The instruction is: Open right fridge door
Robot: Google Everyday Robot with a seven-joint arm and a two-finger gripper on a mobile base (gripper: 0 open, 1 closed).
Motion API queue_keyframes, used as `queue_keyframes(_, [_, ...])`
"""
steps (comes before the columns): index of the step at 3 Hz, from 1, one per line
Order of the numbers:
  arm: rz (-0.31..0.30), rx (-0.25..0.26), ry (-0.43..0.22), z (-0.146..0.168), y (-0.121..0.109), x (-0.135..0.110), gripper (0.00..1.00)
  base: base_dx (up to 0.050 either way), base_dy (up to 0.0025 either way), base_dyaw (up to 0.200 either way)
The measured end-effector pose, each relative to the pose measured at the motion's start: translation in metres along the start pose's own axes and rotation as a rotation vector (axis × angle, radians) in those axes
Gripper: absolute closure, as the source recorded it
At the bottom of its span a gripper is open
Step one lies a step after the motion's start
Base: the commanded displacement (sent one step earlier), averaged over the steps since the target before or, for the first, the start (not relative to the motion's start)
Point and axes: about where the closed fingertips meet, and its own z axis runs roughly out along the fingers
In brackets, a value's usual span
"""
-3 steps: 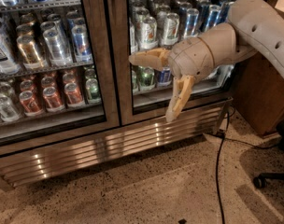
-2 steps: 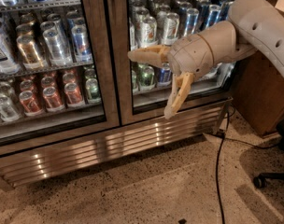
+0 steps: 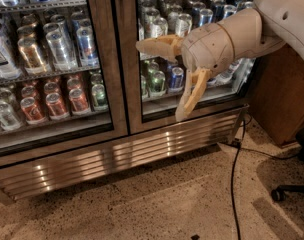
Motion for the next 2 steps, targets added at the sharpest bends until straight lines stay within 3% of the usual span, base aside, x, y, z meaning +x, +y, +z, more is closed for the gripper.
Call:
queue_keyframes(1, [-0.018, 0.049, -0.028, -0.0034, -0.0005, -0.0008, 0.0, 0.0, 0.0, 0.0])
queue_keyframes(2, [-0.089, 0.123, -0.101, -0.0085, 0.0023, -0.0067, 0.0, 0.0, 0.0, 0.0])
